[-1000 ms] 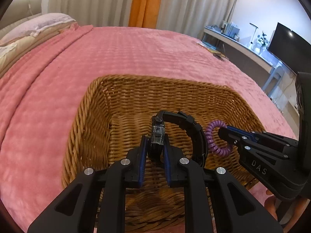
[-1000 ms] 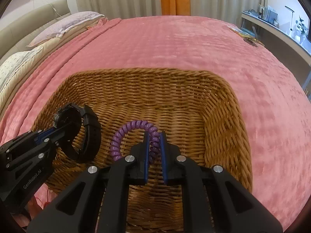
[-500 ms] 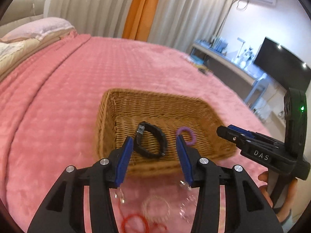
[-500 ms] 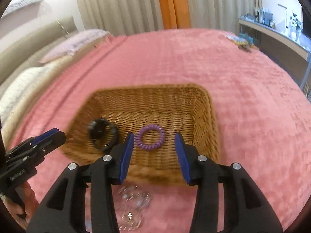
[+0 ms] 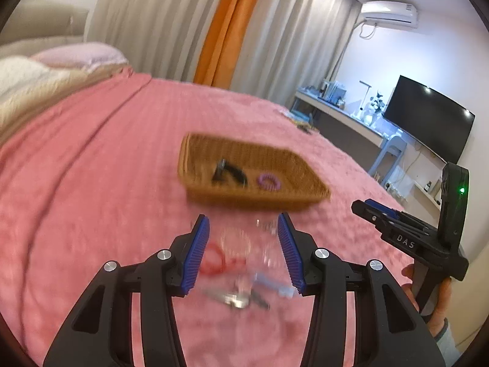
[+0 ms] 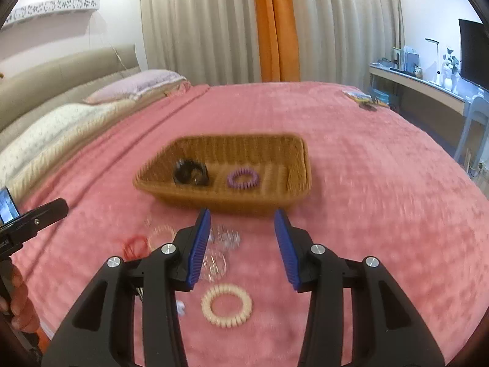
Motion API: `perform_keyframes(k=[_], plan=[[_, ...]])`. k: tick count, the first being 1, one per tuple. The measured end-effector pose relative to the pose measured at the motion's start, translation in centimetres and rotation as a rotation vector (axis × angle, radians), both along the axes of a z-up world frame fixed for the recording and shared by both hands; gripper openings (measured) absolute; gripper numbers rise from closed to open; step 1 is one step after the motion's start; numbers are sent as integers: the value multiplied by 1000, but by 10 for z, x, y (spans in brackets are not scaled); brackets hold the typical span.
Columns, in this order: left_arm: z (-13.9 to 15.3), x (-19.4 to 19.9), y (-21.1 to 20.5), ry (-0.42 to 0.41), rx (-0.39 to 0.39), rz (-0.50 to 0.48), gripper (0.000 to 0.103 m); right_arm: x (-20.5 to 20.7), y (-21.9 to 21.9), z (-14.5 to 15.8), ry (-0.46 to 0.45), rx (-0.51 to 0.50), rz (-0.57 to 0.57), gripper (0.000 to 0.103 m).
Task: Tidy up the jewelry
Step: 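Grasp the silver hair clip with the left tool while the right tool grasps the cream coil tie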
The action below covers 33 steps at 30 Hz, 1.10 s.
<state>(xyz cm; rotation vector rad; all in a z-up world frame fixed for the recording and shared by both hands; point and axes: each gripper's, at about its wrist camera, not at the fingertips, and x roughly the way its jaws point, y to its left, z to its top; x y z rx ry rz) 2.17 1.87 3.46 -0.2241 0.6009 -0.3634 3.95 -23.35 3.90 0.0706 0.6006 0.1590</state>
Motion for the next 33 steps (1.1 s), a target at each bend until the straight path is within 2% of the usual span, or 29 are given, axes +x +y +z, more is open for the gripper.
perform_keyframes(k=[6,11,14,16,22,26,33], plan=[[-62,3,-5,158,0,10,45,0,3,-54,100,14,-3,40],[-87,10,-11,231,18,15,45,2,3,-66,130,18,0,40],[-91,14,-17,244,45,26,45,6,2,-78,169,11,-3,40],[-91,18,-21,256,55,34,49,9,2,-80,182,15,-4,40],[-96,20,-33,263,121,66,49,13,6,-85,211,0,1,40],[-95,16,-30,265,135,62,42,12,6,-85,211,-1,-7,40],[-89,1,-15,256,166,34,40,13,7,-86,213,2,7,40]])
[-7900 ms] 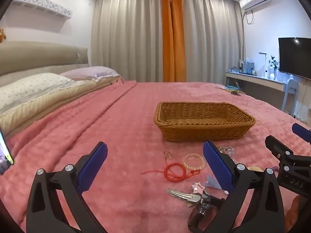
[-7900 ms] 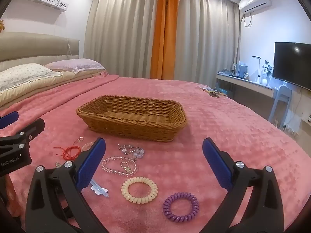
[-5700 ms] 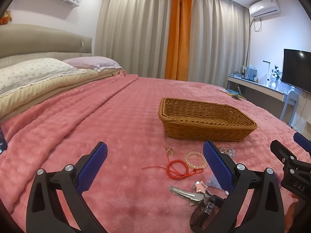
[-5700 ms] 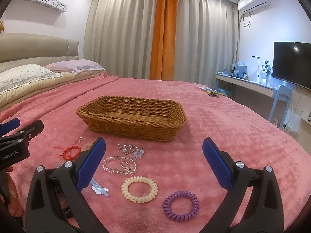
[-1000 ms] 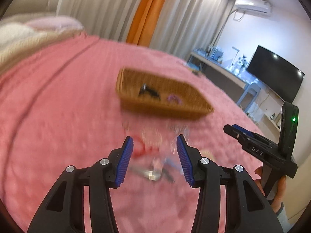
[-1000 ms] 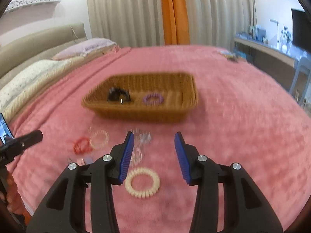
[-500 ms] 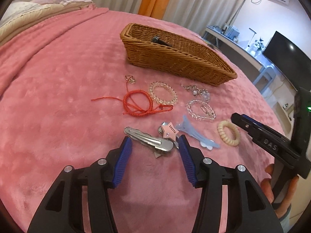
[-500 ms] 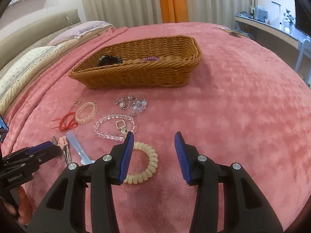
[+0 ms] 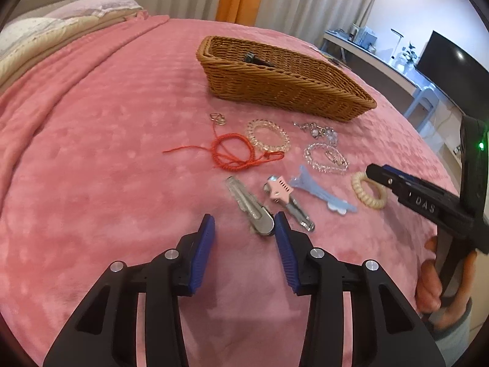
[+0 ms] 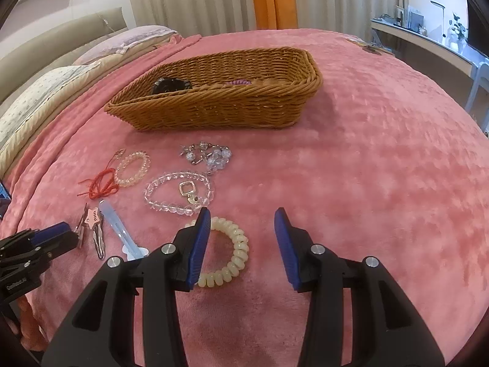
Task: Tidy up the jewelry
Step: 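Grasp the silver hair clip with the left tool while the right tool grasps the cream coil tie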
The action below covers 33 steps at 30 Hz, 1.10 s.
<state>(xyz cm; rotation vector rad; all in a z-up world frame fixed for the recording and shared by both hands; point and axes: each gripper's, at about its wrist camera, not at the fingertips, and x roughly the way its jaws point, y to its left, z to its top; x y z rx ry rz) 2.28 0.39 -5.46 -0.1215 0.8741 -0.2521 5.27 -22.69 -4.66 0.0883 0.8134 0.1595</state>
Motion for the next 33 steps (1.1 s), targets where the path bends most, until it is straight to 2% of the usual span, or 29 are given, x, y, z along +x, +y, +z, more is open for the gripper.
perform_keyframes(k=[3,6,10,15,18,21,23,26,28,33], plan=[[1,-4,6,-5,23,27,38,0,2,1,-5,-6,3,40],[2,-5,9,-2,-42,-4,37,0,1,1,-4,1,5,40],[-2,-2,2,9,-60,-21,37,0,0,0,0,13,6,40],[-4,-1,-8,7,-46,-29,46,0,0,0,3,15,10,40],[-3,1,-17,0,-15,-26,46,0,0,0,1,13,12,40],[-9,7,-27,5,63,2,46,0,0,1,2,15,12,40],[-9,6,-29,-1,94,7,42,0,0,1,3,21,13,40],[-5,0,-23,-3,117,-7,30,1,-1,1,7,27,14,40],[-3,-3,-13,4,110,-15,16,2,-1,0,13,24,16,40],[-1,-3,1,14,75,-57,14,0,2,1,8,12,22,40]])
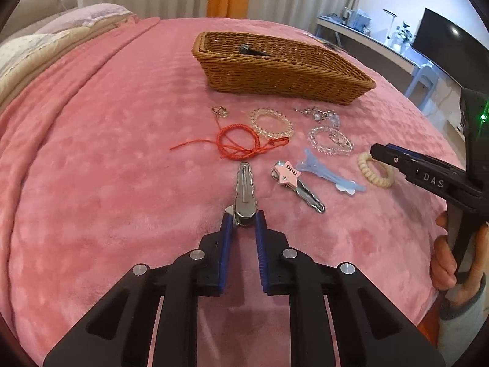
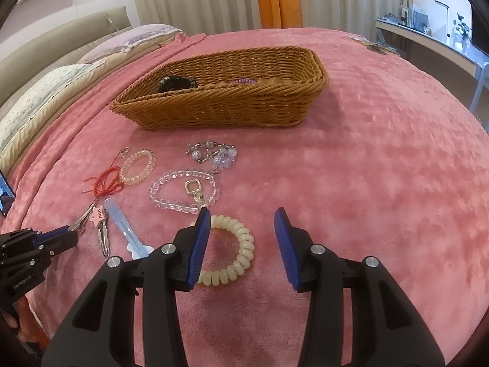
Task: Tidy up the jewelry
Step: 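Grasp the silver hair clip with the left tool while the right tool grasps the cream coil tie, then carry both items into the wicker basket and open both tools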
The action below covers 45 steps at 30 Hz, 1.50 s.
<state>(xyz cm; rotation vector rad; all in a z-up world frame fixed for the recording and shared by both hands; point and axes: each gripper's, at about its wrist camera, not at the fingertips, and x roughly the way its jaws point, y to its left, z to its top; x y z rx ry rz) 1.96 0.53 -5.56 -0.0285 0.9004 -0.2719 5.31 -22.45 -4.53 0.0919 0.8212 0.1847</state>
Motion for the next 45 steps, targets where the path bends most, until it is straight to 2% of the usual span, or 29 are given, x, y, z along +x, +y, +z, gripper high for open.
perform_keyframes(k=[2,4,9,13,17,18,19,20,21,26,32,35,39,45], plan=[[0,-1,-2,-3,-13,-9,17,0,-2,0,-1,7,2,40],[1,0,-4,-10,-34,-17,27,-1,-5,1,-2,27,7,40],[0,16,-11,-20,-14,-12,32,-8,-14,-2,17,78,31,40],[-8,18,-12,-31,-8,-10,32,-5,-8,-5,27,57,41,40],[-8,18,-8,-40,-41,-8,32,-2,7,-9,41,-30,38,40],[-9,18,-8,-45,-41,-7,31,-2,9,-10,40,-45,33,37],[-9,17,-9,-52,-33,-5,28,-2,12,-10,35,-62,30,25],[-9,17,-11,-61,-18,-2,24,-3,15,-11,28,-73,34,19],[-10,16,-13,-70,-5,2,16,-3,15,-11,24,-77,36,14],[-7,11,-10,-108,-23,-3,16,-11,19,-5,-20,-87,56,10],[5,-1,-6,-188,-34,5,16,-28,28,10,-126,-115,79,10],[15,-8,-7,-223,-45,1,16,-35,23,22,-172,-81,72,10],[44,-12,-10,-285,-81,-12,16,-39,13,51,-242,-14,58,10],[110,12,-21,-408,-106,-34,16,-13,8,117,-339,1,26,10]])
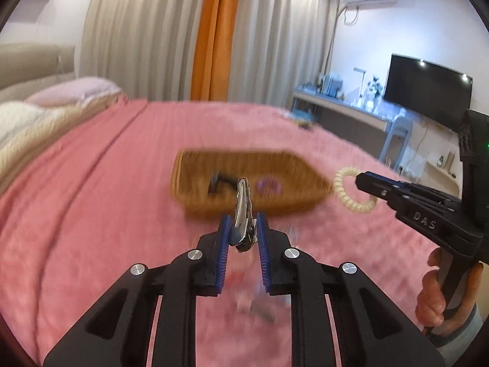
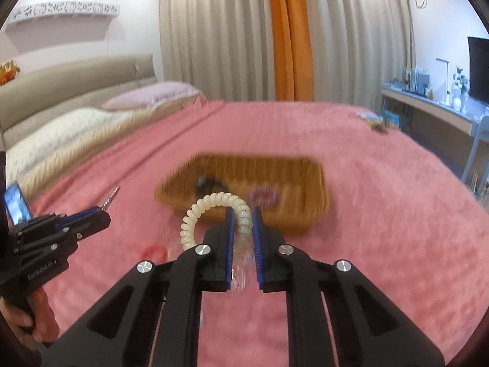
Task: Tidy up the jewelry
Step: 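Carry both items into the wicker basket and open both tools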
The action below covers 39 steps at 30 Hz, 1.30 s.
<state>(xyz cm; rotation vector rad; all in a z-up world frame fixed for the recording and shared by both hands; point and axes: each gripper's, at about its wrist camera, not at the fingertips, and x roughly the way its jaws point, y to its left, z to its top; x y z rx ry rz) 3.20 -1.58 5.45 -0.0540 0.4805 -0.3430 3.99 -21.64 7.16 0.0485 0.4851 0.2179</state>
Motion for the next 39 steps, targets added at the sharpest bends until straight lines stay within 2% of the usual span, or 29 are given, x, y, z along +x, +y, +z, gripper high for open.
perform_keyframes(k=[3,7,11,14,18,22,26,29,30,31,32,37,39], plan=[[20,24,-7,-41,-9,-7,16,28,0,26,-48,-2,-20,10],[34,70,-16,-66,-64,-2,16,73,1,34,-43,-1,-54,10],[24,112,-34,-63,-64,-16,16,121,3,14,9,-8,-88,10],[7,139,-43,-37,-67,-29,16,153,0,-13,43,-41,-149,10],[-22,166,-55,4,-37,-17,16,178,-4,-43,131,-18,-145,10],[-50,183,-63,92,-9,-39,16,192,-3,-67,215,-39,-146,10],[-62,192,-63,151,-4,-59,16,200,-2,-81,262,-66,-160,10],[-63,193,-60,155,-3,-66,17,198,-3,-82,269,-63,-155,10],[-63,192,-60,158,-4,-71,24,197,-4,-82,272,-54,-151,11],[-62,191,-59,160,-9,-76,38,198,-6,-82,276,-39,-143,11],[-60,188,-57,153,-16,-79,44,197,-7,-81,284,-26,-133,12],[-34,157,-47,89,-48,-89,47,177,-13,-64,254,15,-119,22],[-21,136,-37,60,-74,-95,49,161,-15,-52,233,30,-108,33]])
